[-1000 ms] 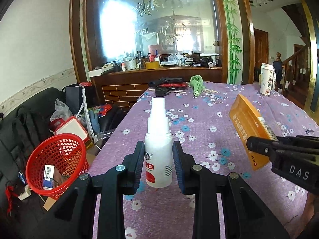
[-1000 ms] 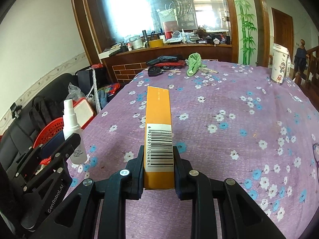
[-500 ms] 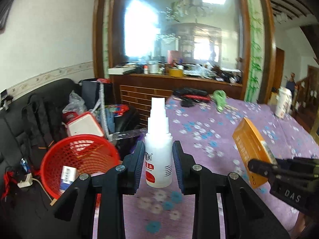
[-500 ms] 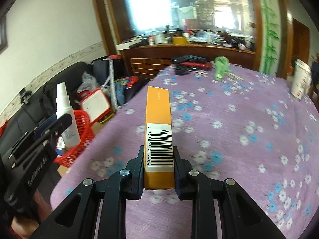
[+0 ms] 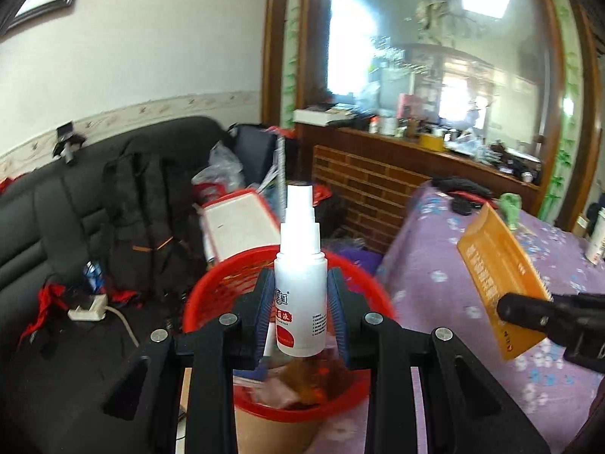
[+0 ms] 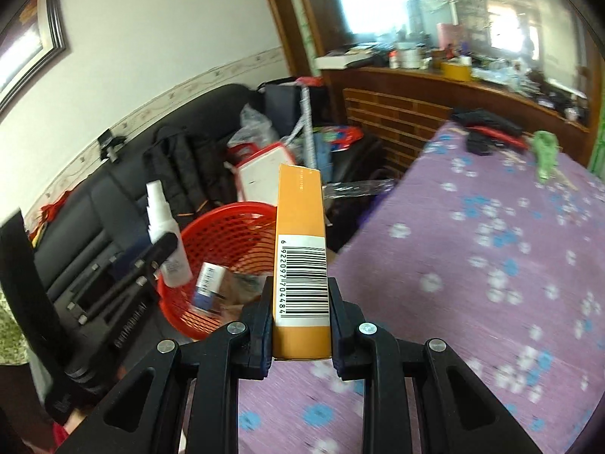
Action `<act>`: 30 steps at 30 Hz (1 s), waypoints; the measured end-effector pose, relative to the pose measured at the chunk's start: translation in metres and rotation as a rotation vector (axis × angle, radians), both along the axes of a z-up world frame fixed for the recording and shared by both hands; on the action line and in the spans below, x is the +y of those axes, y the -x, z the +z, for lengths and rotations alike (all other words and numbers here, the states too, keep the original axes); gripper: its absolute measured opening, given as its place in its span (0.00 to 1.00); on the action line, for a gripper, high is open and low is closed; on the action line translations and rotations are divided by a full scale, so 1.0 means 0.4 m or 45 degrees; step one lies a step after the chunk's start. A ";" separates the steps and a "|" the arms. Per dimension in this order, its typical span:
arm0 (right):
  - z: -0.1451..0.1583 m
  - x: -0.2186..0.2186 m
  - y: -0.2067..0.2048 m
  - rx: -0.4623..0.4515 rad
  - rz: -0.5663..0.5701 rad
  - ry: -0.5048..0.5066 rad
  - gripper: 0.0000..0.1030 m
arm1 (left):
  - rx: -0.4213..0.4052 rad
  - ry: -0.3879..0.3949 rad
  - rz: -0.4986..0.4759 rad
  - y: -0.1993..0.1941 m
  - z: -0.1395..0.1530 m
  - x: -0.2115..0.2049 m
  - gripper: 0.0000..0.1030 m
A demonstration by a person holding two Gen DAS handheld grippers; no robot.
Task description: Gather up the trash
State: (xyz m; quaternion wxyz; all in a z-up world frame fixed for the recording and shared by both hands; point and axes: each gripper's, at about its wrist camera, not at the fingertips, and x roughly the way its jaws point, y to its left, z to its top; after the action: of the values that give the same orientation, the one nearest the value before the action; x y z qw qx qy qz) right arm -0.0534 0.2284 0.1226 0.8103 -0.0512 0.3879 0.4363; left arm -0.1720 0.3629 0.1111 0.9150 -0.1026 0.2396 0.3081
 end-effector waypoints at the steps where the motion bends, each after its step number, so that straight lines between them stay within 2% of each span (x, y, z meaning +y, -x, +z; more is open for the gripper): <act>1: -0.004 0.027 -0.003 0.010 0.017 0.000 0.25 | 0.007 0.006 0.014 0.003 -0.007 0.018 0.27; 9: -0.059 0.183 -0.042 0.116 0.103 0.004 0.26 | 0.054 0.072 0.054 -0.001 -0.061 0.112 0.27; 10: -0.066 0.196 -0.048 0.122 0.101 0.006 0.33 | 0.057 0.078 0.051 -0.004 -0.065 0.116 0.27; 11: -0.069 0.200 -0.053 0.122 0.088 0.009 0.39 | 0.060 0.085 0.055 -0.006 -0.068 0.120 0.31; 12: -0.071 0.198 -0.057 0.128 0.079 -0.003 0.39 | 0.061 0.088 0.062 -0.006 -0.070 0.122 0.45; 14: -0.065 0.182 -0.056 0.125 0.074 -0.029 0.41 | 0.045 0.078 0.072 0.001 -0.065 0.119 0.63; 17: -0.044 0.122 -0.053 0.089 0.020 -0.049 0.50 | 0.035 0.034 0.083 0.009 -0.055 0.097 0.66; 18: -0.038 0.100 -0.047 0.081 0.012 -0.061 0.53 | 0.037 0.043 0.084 0.011 -0.053 0.090 0.73; 20: -0.022 0.047 -0.033 0.038 -0.021 -0.062 0.64 | 0.007 0.059 0.074 0.022 -0.046 0.069 0.78; 23: -0.002 -0.053 -0.002 -0.020 -0.084 -0.072 0.71 | -0.007 -0.007 0.068 0.039 -0.028 0.009 0.92; 27: 0.011 -0.193 0.047 -0.108 -0.183 -0.049 0.80 | -0.034 -0.095 0.036 0.066 -0.008 -0.088 0.97; 30: 0.004 -0.310 0.088 -0.160 -0.266 -0.025 0.82 | -0.041 -0.107 0.004 0.079 -0.004 -0.152 0.98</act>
State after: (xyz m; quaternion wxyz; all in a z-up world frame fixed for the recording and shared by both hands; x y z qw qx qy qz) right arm -0.0888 0.1046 0.1243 0.8744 -0.0299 0.3354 0.3493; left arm -0.2035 0.3020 0.1095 0.9217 -0.0695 0.2115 0.3177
